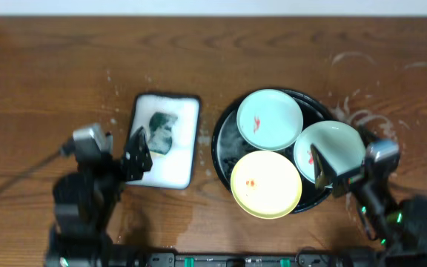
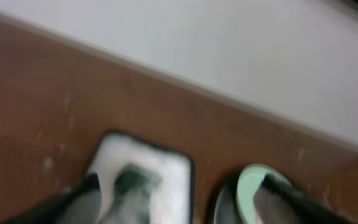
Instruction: Clean dirty plates on tray and stack at the side
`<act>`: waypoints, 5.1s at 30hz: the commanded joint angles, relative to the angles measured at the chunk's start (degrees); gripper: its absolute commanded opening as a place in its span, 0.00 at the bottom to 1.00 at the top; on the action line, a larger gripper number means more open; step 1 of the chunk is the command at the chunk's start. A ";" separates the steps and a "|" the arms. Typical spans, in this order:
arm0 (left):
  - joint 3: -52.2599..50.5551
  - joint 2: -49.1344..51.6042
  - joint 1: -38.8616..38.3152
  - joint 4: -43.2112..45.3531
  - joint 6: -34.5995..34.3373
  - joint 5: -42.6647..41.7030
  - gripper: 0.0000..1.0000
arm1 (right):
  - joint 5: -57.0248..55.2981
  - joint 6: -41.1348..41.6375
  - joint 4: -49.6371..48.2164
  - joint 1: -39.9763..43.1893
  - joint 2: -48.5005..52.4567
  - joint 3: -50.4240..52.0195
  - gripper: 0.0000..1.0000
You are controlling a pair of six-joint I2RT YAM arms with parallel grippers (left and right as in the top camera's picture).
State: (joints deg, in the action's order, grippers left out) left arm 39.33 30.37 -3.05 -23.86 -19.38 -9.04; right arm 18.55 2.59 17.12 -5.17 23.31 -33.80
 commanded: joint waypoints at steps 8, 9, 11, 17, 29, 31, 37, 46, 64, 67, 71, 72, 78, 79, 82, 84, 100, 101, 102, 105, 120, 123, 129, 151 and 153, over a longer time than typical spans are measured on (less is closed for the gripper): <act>25.40 33.51 0.24 -19.65 5.49 -2.32 0.82 | 1.86 -1.11 33.94 -0.50 40.92 -41.16 0.99; 25.40 35.15 0.24 -20.44 5.40 -2.56 0.82 | 3.19 -0.87 35.06 -0.50 43.10 -42.60 0.99; 25.40 37.57 0.24 -21.88 5.40 -2.54 0.82 | 7.17 -0.92 35.63 -0.50 46.60 -43.80 0.99; 24.85 47.84 -3.10 -27.34 10.82 -2.49 0.78 | 11.82 -0.94 34.05 -0.50 51.74 -43.78 0.99; 24.85 75.91 -7.28 -13.92 12.94 7.17 0.48 | 11.74 -0.87 33.03 -0.50 51.80 -43.78 0.98; 24.85 78.12 -7.28 -12.07 12.92 7.13 0.28 | 11.72 -0.31 33.03 -0.50 51.80 -43.78 0.98; 25.79 78.34 -7.26 -14.88 12.85 5.40 0.07 | 11.72 -0.24 33.00 -0.50 51.80 -43.78 0.97; 31.52 65.70 -7.28 -21.49 11.85 5.22 0.57 | 11.72 -0.24 33.03 -0.50 51.80 -43.78 0.97; 27.28 80.65 -7.28 -5.60 12.26 7.08 0.07 | 11.72 0.42 33.48 -0.50 51.80 -43.78 0.99; 28.04 77.94 -7.28 -6.32 12.28 6.97 0.07 | 11.72 0.42 33.48 -0.50 51.80 -43.78 0.99; 28.61 72.81 -7.28 -6.91 12.28 6.97 0.09 | 11.72 0.42 33.48 -0.50 51.80 -43.78 0.99; 28.61 71.32 -7.28 -6.99 12.26 6.95 0.37 | 11.72 0.42 33.48 -0.50 51.80 -43.78 0.99; 28.61 67.71 -7.28 -11.76 12.26 6.97 0.65 | 11.72 0.39 33.73 -0.50 51.80 -43.78 0.99; 28.59 67.82 -7.28 -12.90 12.26 6.97 0.66 | 11.72 0.39 33.77 -0.50 51.80 -43.78 0.99; 28.24 68.57 -7.28 -15.08 12.26 6.99 0.66 | 11.72 0.39 34.23 -0.50 51.80 -43.78 0.99; 27.41 69.20 -7.28 -15.04 12.26 6.99 0.66 | 11.69 0.37 34.53 -0.50 51.80 -43.78 0.99; 24.00 76.48 -7.28 -10.43 11.39 8.22 0.07 | -3.67 0.35 34.34 -0.52 52.50 -42.07 0.56; 25.44 75.65 -7.28 -12.17 11.39 8.20 0.07 | -4.11 0.33 34.07 -0.57 53.44 -41.79 0.51; 26.67 74.93 -7.28 -13.55 11.39 8.20 0.07 | -4.50 0.35 34.03 -0.57 54.18 -41.75 0.47; 30.86 72.48 -7.45 -18.05 11.39 8.11 0.08 | -5.44 0.31 33.00 -0.57 57.83 -41.75 0.42; 39.39 65.40 -18.99 -15.45 4.22 -6.01 0.07 | -9.22 0.39 25.86 -0.57 83.62 -41.75 0.34; 39.39 66.01 -21.77 -10.75 1.84 -6.01 0.07 | -9.35 0.68 24.96 -0.57 86.93 -41.75 0.32; 41.22 71.06 -24.70 -1.33 -6.58 -13.20 0.07 | -9.05 2.58 23.39 -0.57 91.62 -41.75 0.11; 43.06 96.30 -31.10 0.22 -9.05 -2.14 0.08 | -9.73 3.80 26.60 -4.31 91.82 -41.75 0.01; 45.09 95.32 -30.75 -2.97 -4.28 8.02 0.08 | -9.75 3.78 26.80 -4.31 91.82 -41.75 0.01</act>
State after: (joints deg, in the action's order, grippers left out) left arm 84.12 123.55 -35.94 -22.09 -30.85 -22.33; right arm 8.86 5.96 42.63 -8.03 114.69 -76.01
